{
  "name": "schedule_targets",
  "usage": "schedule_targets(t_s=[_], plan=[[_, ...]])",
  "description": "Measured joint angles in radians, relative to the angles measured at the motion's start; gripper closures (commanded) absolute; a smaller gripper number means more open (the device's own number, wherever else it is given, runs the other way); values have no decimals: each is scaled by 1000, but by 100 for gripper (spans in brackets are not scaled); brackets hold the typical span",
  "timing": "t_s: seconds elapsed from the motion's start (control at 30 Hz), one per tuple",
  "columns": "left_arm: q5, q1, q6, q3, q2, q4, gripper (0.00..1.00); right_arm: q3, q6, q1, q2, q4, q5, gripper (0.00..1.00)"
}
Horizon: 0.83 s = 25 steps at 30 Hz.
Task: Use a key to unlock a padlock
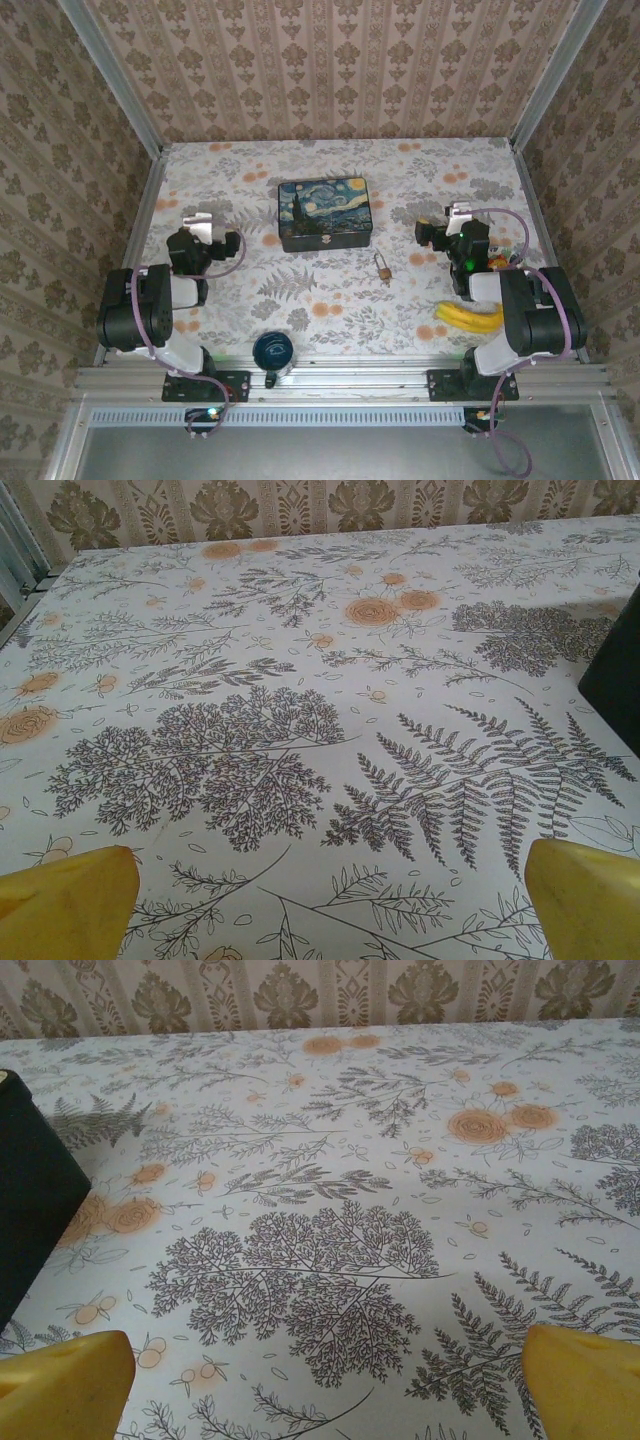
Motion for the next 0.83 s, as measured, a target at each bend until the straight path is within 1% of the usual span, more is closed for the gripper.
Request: schedule_targets(t_s=[0.83], plan=[[-4,-24,23,0,0,-5,0,0,-3,0,0,-2,-14,0]])
